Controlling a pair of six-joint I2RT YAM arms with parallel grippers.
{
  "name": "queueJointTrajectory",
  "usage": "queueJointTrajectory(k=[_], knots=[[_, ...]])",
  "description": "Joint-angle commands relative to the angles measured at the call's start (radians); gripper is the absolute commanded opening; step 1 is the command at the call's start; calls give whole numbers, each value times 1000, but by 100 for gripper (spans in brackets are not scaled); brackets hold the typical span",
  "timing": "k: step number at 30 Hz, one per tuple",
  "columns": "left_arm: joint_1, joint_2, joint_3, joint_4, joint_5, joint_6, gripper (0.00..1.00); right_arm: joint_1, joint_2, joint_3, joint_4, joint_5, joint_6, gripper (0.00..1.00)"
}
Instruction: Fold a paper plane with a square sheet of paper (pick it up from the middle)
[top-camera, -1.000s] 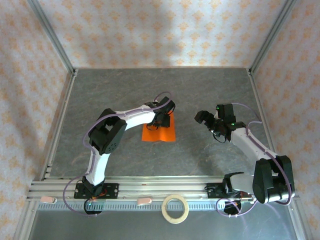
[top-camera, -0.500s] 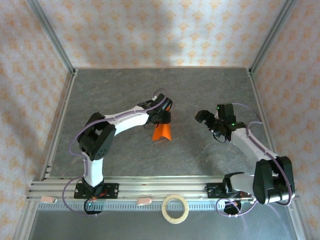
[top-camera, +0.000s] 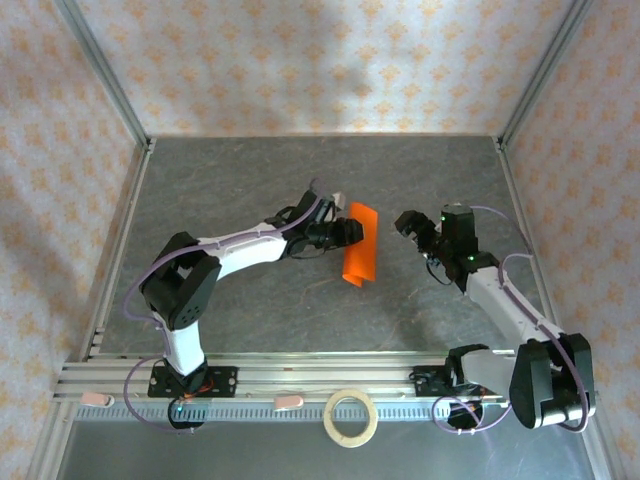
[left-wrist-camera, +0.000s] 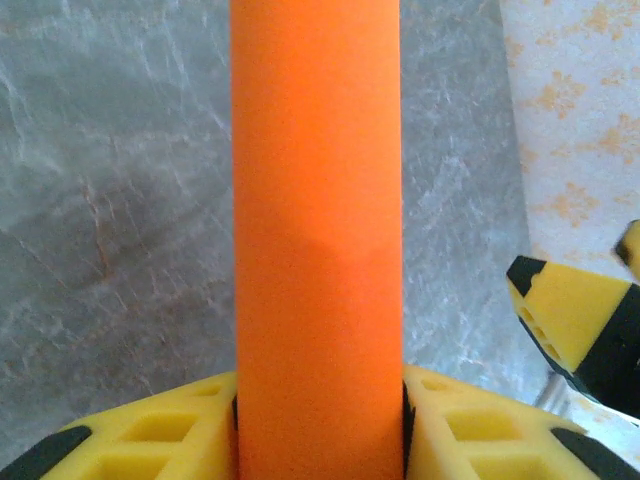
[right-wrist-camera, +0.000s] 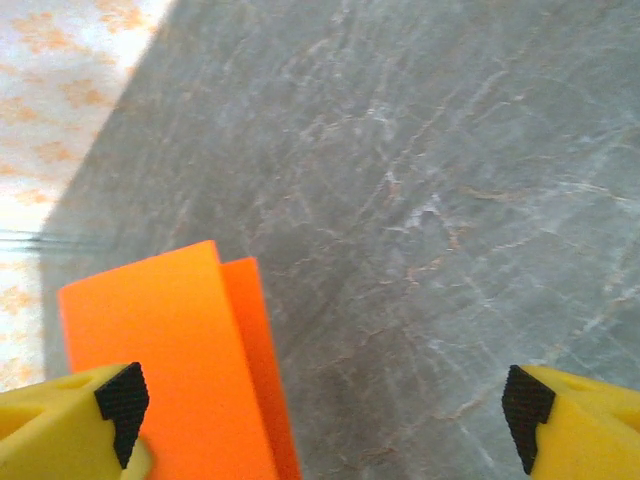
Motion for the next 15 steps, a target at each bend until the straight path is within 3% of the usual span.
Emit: queueJointTrajectory(k=[1,15], knots=[[24,12,-54,139,70,-75,42,5,-8,-27,84,-61,25,93],[90,38,-125,95,30,-18,43,7,107,-51,157,-204,38,81]])
